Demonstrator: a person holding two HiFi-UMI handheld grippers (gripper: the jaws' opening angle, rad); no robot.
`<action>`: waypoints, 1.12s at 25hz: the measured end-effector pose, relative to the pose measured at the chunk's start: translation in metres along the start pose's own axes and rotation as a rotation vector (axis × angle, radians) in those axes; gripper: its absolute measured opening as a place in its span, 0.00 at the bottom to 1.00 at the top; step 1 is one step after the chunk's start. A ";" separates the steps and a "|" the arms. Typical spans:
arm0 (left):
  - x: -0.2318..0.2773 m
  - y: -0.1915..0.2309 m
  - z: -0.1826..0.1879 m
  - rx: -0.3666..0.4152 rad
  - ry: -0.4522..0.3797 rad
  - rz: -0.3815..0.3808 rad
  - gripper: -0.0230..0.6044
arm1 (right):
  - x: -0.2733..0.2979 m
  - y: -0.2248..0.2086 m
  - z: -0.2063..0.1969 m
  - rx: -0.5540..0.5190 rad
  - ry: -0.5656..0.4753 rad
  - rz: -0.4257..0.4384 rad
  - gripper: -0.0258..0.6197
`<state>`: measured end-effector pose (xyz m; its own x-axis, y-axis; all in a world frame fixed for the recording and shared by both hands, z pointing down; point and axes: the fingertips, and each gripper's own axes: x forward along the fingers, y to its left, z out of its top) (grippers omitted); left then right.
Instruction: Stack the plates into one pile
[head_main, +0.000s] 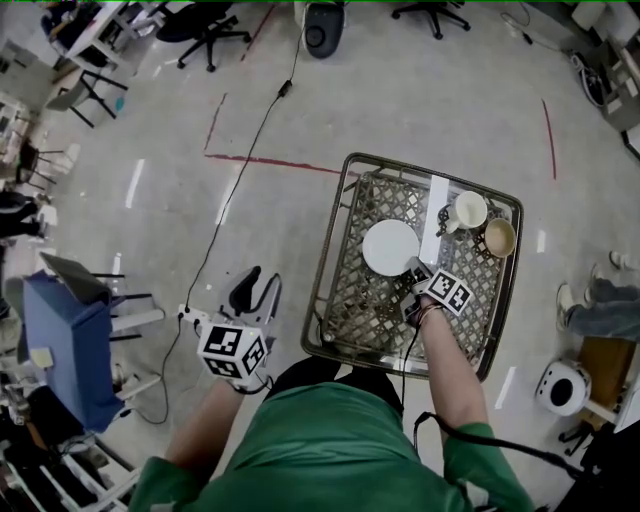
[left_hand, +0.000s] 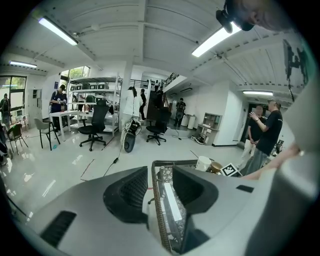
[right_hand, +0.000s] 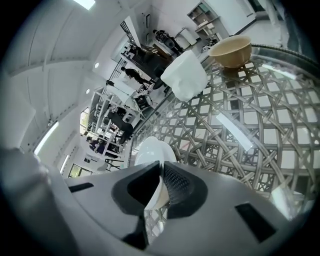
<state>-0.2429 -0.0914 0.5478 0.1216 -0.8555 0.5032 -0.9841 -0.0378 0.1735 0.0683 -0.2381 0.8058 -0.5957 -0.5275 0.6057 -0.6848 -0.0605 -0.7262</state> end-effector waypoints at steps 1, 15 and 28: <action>-0.001 0.001 0.000 -0.001 0.000 0.001 0.30 | 0.001 -0.001 -0.001 -0.006 0.003 -0.012 0.09; -0.001 -0.001 -0.005 -0.010 -0.002 0.008 0.30 | 0.009 0.003 -0.005 -0.288 0.075 -0.177 0.33; 0.013 -0.015 0.022 -0.003 -0.081 -0.027 0.30 | -0.060 0.065 0.045 -0.540 -0.109 -0.166 0.31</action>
<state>-0.2298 -0.1129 0.5329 0.1371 -0.8933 0.4281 -0.9802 -0.0599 0.1889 0.0786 -0.2488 0.7075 -0.4351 -0.6336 0.6397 -0.8996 0.2765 -0.3380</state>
